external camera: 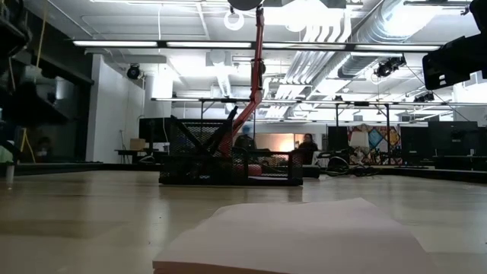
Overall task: Pick and place office supplies into organizer
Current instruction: Put the green eraser into the black desk organizer
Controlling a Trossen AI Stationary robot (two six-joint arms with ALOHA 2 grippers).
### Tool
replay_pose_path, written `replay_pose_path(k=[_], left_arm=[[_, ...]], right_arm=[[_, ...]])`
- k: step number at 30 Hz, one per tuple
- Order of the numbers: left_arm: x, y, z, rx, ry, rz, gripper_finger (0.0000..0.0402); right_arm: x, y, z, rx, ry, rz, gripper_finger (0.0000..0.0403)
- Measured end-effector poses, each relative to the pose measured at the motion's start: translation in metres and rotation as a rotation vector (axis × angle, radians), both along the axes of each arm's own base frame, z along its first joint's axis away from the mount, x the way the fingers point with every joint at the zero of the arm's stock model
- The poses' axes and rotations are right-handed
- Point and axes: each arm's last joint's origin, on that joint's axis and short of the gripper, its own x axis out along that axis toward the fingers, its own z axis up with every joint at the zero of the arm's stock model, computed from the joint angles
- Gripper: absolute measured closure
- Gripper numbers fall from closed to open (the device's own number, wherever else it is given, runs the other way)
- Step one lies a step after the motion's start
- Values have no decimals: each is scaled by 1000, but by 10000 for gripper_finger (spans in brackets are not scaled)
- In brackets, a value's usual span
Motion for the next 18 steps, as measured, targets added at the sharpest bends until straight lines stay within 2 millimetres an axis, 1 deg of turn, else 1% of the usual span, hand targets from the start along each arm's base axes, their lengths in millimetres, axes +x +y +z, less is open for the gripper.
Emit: replay_pose_path(k=[4,9,11,14,18], left_arm=[[-1,-13,-4,6,-16,-54,43],[-3,-26,-11,76,-18,-144,43],[-3,-27,-17,85,6,-132,43],[-3,-27,-24,45,29,-85,43],[0,-31,-28,51,51,-68,43]], right_arm=[[0,0,0,0,0,0,269],[0,0,0,0,0,1,269],[0,0,0,0,0,1,269],[0,0,0,0,0,0,269],[0,0,0,0,0,0,269]])
